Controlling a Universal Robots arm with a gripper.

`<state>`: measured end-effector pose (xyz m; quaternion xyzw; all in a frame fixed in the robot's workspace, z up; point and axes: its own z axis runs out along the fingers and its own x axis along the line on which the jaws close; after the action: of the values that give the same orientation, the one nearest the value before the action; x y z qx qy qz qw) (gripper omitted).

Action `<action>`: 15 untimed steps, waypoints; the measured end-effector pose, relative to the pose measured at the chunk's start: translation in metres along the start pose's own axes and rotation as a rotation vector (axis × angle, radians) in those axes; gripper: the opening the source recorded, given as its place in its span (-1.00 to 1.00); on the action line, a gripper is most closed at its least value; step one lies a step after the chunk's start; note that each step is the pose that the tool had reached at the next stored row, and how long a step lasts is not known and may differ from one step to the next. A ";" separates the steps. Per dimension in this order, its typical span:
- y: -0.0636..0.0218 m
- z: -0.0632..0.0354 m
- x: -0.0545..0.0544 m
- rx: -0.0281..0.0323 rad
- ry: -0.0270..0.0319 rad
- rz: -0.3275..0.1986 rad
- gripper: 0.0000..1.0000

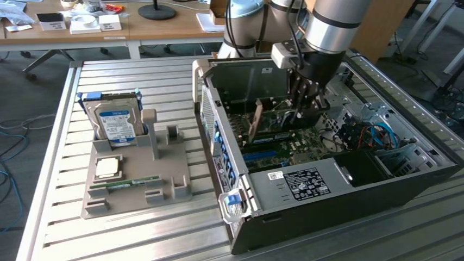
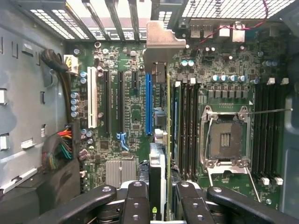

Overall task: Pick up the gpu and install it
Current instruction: 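Insert the gpu into the slot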

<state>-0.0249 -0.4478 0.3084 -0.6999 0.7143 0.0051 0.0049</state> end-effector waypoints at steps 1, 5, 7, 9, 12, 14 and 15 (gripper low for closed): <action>0.0007 0.0007 0.000 0.0007 -0.0004 0.000 -0.47; 0.0028 0.0036 0.000 0.0024 -0.0005 0.000 -0.47; 0.0041 0.0067 0.000 0.0038 -0.0006 0.000 -0.47; 0.0058 0.0096 0.000 0.0045 -0.0005 0.000 -0.47; 0.0060 0.0103 0.000 0.0045 -0.0003 0.000 -0.47; 0.0060 0.0103 0.000 0.0045 -0.0003 0.000 -0.47; 0.0060 0.0104 0.000 0.0045 -0.0005 0.000 -0.47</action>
<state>-0.0310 -0.4479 0.2981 -0.6999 0.7142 0.0036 0.0067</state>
